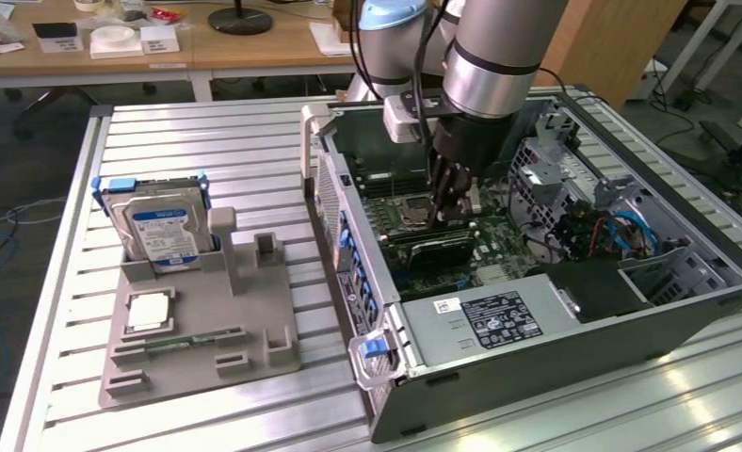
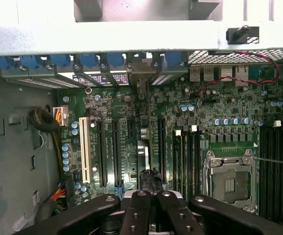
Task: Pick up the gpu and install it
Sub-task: 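Press down on the gpu until it lock into place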
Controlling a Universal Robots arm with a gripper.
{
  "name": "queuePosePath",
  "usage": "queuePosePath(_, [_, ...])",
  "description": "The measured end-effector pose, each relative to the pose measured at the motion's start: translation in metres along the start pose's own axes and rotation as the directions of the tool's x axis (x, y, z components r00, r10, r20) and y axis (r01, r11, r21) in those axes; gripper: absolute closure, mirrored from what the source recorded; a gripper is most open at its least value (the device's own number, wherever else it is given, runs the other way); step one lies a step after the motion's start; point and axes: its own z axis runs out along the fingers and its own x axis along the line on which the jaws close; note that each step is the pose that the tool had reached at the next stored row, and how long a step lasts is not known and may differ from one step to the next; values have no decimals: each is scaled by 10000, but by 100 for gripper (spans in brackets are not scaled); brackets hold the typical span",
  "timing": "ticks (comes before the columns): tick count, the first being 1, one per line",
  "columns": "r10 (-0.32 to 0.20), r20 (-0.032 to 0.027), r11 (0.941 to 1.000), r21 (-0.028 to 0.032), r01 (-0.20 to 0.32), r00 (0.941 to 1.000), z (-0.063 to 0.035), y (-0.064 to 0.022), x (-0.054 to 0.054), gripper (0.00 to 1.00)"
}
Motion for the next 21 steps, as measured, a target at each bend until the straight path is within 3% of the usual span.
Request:
queuePosePath(12, [-1,-2,10000,-1,1,10000,14,0,1,89])
queuePosePath(13, [0,0,10000,0,0,10000,101,0,3,89])
queuePosePath(21, [-1,1,10000,0,1,10000,102,0,-14,89])
